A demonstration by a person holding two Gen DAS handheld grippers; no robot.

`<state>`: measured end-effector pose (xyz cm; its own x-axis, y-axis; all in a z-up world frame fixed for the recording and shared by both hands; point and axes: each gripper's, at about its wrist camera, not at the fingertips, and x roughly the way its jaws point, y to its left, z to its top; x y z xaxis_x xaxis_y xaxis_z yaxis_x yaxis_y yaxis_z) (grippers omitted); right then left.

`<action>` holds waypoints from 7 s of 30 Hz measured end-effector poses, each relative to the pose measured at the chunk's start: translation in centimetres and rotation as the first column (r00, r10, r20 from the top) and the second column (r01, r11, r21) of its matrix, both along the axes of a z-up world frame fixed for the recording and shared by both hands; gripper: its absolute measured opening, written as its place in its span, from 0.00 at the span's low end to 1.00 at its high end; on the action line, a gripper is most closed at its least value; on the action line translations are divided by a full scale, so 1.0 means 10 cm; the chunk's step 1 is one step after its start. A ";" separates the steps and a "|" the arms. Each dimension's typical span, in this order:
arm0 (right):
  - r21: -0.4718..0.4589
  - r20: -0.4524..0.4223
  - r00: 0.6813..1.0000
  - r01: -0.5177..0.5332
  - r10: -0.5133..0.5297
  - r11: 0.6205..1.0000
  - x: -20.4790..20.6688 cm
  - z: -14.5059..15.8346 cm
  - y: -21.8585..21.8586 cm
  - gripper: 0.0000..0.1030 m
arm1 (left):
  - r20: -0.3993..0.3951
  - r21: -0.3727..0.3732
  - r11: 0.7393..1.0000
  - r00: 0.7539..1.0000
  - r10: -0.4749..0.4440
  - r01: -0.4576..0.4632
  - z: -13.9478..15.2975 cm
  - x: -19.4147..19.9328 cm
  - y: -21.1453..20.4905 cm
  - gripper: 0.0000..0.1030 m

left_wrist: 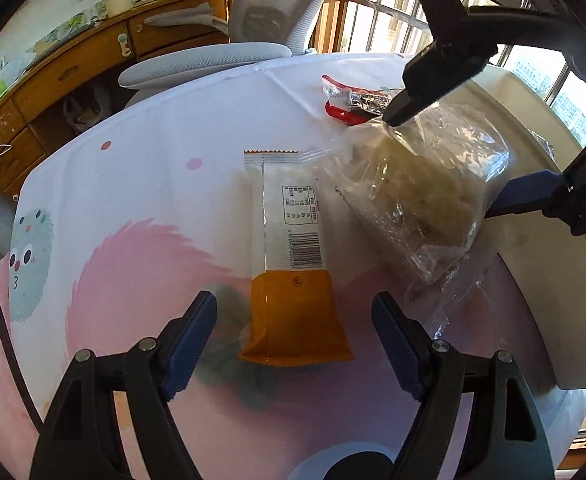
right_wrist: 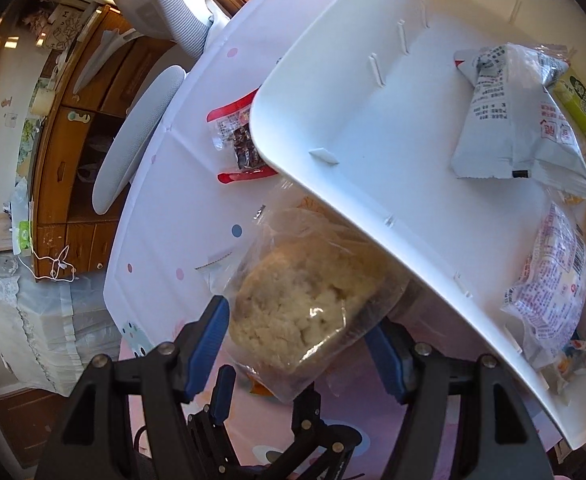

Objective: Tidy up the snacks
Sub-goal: 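Grasp the clear rice-cracker bag with the right tool while the left tool grasps the orange-and-white bar, then carry the orange-and-white bar and rice-cracker bag over the white basket with both tools, then open both tools to drop the bar and rice-cracker bag into the basket, then withdraw both open tools from the basket toward the remaining loose packets, then reach the left tool to the red-lidded dark packet while the right tool reaches the brown pastry bag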

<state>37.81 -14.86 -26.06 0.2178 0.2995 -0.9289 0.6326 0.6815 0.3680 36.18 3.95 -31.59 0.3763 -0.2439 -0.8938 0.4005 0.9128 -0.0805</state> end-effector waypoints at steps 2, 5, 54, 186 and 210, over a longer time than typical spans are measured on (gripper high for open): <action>-0.012 0.002 1.000 -0.014 0.014 1.000 0.02 0.00 0.02 0.66 | 0.005 0.015 1.000 1.000 -0.001 0.001 -0.03 0.01 -0.01 0.76; -0.035 -0.007 1.000 -0.030 0.030 0.999 0.04 0.00 0.06 0.66 | 0.023 0.035 0.999 1.000 -0.013 0.012 -0.04 0.00 -0.02 0.76; -0.087 -0.046 0.926 -0.377 0.374 0.922 -1.39 0.30 0.72 0.51 | 0.069 -0.058 0.992 0.991 0.115 -0.111 0.81 -1.23 0.74 0.37; 0.112 0.179 0.984 -0.028 0.008 0.993 -2.33 0.71 -0.07 0.72 | -0.074 0.024 0.989 0.986 0.150 -0.149 2.47 -1.12 0.94 0.74; 0.108 0.201 0.913 0.341 -0.356 0.934 -1.04 0.35 0.15 0.82 | -0.055 0.071 0.997 0.998 0.016 -0.012 2.08 0.92 0.24 0.74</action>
